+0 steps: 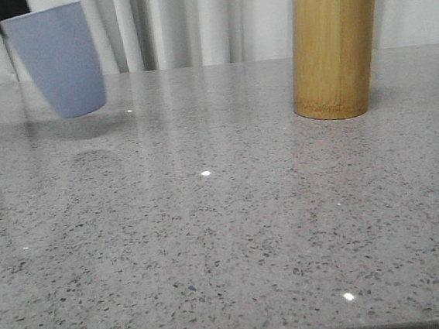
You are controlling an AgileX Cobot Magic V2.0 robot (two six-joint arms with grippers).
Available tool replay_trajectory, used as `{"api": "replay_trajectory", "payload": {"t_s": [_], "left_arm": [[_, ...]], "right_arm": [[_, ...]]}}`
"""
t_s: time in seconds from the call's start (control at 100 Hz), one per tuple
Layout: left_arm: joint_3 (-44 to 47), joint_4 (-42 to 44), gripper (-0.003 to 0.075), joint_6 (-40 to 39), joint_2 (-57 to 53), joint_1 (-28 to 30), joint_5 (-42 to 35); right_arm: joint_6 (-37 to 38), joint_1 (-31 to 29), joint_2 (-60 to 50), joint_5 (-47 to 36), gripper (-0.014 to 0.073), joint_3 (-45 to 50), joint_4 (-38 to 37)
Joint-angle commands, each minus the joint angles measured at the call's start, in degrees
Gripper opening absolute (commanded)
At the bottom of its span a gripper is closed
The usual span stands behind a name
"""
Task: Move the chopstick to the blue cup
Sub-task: 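Carry the blue cup with the left gripper toward the bamboo cup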
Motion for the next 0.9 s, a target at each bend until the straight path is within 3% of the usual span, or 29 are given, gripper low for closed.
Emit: {"api": "replay_trajectory", "payload": {"t_s": [0.0,0.48,0.89], "left_arm": [[-4.09,-1.49,-0.0019,-0.17,-1.56,-2.37,-1.84],[-15.46,-1.38,-0.0019,-0.17,8.16,-12.53,-0.67],[-16.64,-1.63,0.0011,-0.17,10.48,-13.86,-0.63]], "right_arm": [[-0.24,0.08,0.49,-4.65,0.0220,-1.99,-0.34],[-0.24,0.08,0.49,-4.65,0.0220,-1.99,-0.34],[-0.24,0.08,0.49,-4.65,0.0220,-1.99,-0.34]]}}
